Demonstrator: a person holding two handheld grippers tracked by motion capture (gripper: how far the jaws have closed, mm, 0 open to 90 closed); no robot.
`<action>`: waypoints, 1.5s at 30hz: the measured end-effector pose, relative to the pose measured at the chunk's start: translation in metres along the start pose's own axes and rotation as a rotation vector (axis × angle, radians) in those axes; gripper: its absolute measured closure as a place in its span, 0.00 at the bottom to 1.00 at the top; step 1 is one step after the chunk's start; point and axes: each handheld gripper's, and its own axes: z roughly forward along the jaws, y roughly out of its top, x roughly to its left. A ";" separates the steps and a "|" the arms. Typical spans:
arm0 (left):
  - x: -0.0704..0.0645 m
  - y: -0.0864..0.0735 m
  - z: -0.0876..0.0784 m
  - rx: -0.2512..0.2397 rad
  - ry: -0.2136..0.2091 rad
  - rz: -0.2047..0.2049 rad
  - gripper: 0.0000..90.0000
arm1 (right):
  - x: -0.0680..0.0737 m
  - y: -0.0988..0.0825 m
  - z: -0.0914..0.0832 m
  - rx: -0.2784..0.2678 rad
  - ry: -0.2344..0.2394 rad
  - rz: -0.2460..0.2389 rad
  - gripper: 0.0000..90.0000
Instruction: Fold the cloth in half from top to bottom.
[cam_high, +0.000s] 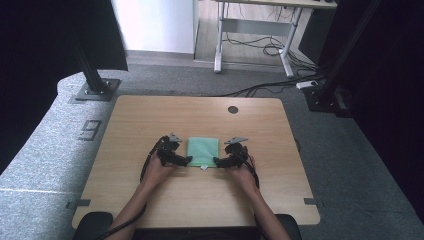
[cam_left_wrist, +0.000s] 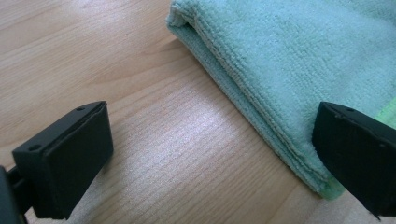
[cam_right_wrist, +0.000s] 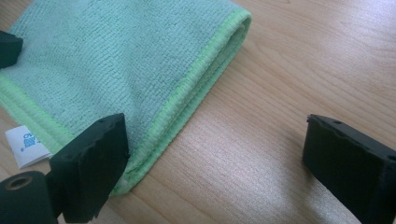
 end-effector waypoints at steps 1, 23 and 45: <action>0.000 0.000 0.000 -0.001 -0.002 -0.001 0.00 | 0.000 0.000 0.000 -0.002 0.000 0.000 0.08; -0.009 0.005 -0.027 -0.014 -0.047 0.042 0.01 | 0.000 0.005 -0.025 -0.017 0.060 -0.020 0.00; -0.019 -0.027 -0.079 -0.067 -0.032 0.067 0.02 | -0.007 -0.018 -0.077 -0.075 0.050 -0.054 0.00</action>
